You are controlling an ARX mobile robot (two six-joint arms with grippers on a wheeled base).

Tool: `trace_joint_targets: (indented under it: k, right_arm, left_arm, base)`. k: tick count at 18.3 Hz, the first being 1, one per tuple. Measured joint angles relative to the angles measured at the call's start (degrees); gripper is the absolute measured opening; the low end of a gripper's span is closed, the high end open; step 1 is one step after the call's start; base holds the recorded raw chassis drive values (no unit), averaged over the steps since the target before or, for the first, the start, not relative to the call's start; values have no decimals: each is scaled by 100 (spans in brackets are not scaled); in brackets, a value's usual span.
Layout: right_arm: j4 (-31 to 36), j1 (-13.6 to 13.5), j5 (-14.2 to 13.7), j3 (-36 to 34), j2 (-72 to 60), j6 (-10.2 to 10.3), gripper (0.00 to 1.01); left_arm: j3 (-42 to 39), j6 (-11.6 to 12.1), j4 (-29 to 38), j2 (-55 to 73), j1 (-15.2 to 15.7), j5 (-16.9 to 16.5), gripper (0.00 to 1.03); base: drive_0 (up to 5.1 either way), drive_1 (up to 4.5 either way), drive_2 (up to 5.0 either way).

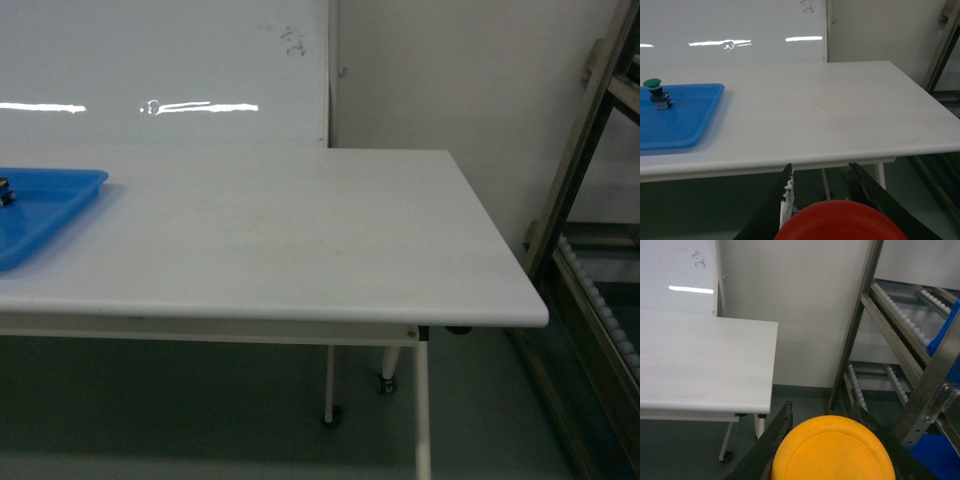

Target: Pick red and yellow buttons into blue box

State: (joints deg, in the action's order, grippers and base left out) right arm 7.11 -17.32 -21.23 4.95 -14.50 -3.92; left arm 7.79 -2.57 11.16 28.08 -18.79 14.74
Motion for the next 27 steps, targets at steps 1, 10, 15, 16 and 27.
trace_joint_targets:
  k: [1,10,15,16,27]
  right_arm:
    - [26,0,-2,0,15,0,32]
    - [15,0,-2,0,7,0,32]
    - [13,0,-2,0,11,0,32]
    - [15,0,-2,0,11,0,32]
    - [17,2,-2,0,4,0,32]
  left_arm:
    - [0,0,4,4,0,2,28]
    - [-2,0,9,-4,2,-2,28]
    - [-2,0,2,0,2,-2,28]
    - [-2,0,0,0,0,0,28]
    - [-2,0,2,0,0,-2,28]
  base:
    - [511,-235,-235]
    - [511,-235,-235]
    - [502,-239,-239]
    - [500,-240,-240]
    - [500,-240,-240]
